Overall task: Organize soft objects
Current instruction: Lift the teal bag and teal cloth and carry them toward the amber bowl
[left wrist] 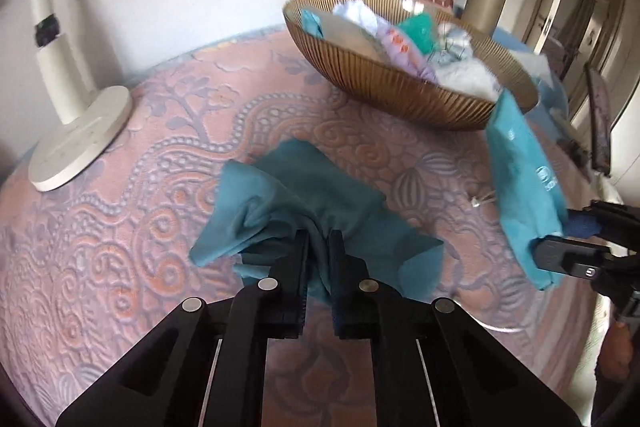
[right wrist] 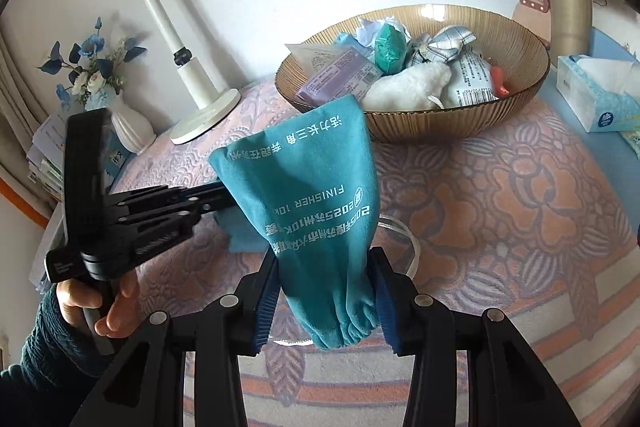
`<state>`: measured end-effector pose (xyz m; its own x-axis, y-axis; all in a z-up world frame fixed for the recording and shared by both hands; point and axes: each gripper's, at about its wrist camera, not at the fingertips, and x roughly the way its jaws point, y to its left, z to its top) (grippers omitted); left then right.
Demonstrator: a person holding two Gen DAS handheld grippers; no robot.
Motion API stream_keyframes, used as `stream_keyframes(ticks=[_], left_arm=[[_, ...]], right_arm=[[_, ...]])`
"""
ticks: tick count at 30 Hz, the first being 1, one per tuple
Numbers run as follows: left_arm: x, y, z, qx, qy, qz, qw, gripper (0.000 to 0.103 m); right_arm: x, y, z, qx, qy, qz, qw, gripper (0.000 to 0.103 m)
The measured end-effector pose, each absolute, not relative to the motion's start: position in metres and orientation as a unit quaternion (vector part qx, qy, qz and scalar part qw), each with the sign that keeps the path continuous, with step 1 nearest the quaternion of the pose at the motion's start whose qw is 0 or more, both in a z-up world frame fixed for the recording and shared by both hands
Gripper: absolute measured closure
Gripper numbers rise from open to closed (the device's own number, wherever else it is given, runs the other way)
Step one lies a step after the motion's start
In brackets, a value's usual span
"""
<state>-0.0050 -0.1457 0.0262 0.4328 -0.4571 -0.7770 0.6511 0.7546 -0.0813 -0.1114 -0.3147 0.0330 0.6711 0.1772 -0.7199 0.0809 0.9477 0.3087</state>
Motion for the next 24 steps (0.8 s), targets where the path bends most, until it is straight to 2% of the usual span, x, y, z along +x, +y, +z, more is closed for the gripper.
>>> stream_keyframes(ticks=[4, 16, 24], left_arm=[[-0.021, -0.117, 0.048, 0.072, 0.399, -0.354, 0.843, 0.097], [-0.051, -0.081, 0.082, 0.044, 0.361, -0.352, 0.863, 0.097], [-0.059, -0.06, 0.127, 0.032, 0.313, -0.348, 0.883, 0.097]], right_arm=[[-0.116, -0.307, 0.036, 0.16, 0.401, 0.029, 0.902, 0.061], [-0.133, -0.294, 0.044, 0.164, 0.398, 0.034, 0.902, 0.061], [-0.141, -0.29, 0.069, 0.164, 0.366, 0.035, 0.915, 0.061]])
